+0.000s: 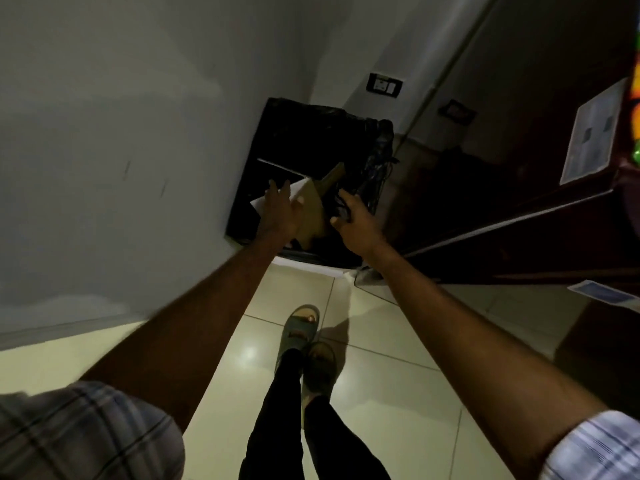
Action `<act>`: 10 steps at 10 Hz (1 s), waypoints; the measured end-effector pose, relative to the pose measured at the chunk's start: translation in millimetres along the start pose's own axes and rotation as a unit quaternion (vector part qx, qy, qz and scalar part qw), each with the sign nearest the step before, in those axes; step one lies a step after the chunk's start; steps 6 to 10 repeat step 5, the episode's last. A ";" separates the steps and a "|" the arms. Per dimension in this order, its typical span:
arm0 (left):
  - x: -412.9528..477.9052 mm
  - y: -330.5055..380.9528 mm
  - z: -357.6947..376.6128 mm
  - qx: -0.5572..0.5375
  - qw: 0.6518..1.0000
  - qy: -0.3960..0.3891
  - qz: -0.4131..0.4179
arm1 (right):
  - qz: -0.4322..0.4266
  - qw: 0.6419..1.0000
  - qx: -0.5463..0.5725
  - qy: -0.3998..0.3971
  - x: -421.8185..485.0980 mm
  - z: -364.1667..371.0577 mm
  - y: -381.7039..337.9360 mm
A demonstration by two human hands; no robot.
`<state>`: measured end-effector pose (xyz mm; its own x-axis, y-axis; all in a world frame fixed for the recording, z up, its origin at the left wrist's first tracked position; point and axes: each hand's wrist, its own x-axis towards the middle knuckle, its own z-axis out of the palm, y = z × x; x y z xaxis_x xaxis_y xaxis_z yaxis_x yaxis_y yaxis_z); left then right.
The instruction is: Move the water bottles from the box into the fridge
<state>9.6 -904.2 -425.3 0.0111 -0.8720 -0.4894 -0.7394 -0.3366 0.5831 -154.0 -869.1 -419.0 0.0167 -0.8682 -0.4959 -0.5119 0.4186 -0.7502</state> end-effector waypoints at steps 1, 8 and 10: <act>-5.7 -4.6 5.6 0.072 0.996 -0.016 0.051 | -0.033 0.998 -0.043 -0.012 -8.5 4.3 -0.1; -65.2 18.2 -35.6 0.252 0.948 0.063 0.184 | -0.125 0.972 -0.192 0.058 -69.2 -6.3 -30.2; -65.2 18.2 -35.6 0.252 0.948 0.063 0.184 | -0.125 0.972 -0.192 0.058 -69.2 -6.3 -30.2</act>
